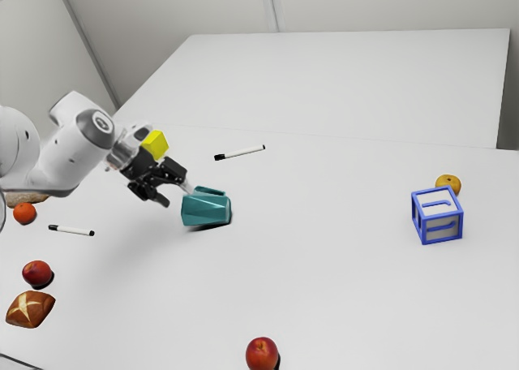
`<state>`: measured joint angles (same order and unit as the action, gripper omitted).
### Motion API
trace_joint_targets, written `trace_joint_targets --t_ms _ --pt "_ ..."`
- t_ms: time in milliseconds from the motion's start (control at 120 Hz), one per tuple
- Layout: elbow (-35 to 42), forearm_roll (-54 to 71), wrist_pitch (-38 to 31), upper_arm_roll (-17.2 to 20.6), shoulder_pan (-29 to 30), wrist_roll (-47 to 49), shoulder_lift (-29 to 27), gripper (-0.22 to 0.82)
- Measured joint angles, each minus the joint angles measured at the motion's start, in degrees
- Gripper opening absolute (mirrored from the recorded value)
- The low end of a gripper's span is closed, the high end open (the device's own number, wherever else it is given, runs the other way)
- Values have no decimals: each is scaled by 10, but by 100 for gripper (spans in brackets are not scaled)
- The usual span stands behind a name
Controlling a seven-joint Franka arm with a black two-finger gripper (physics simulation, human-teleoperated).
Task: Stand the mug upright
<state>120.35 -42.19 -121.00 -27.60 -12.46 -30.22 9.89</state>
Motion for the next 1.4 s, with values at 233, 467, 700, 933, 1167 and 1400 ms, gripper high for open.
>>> trace_joint_targets --t_ms 233,467,700,933,1167,1400 --pt "1 -92 -10 1 -6 -53 35 60" --pt "-3 -164 -7 3 -10 -98 60 60" --pt "0 -207 6 2 -7 -138 69 60" --pt "0 -221 14 2 -6 -173 70 41" --pt "0 -223 16 2 -7 -198 70 12" --pt "-1 -223 11 2 -9 -211 66 -7"
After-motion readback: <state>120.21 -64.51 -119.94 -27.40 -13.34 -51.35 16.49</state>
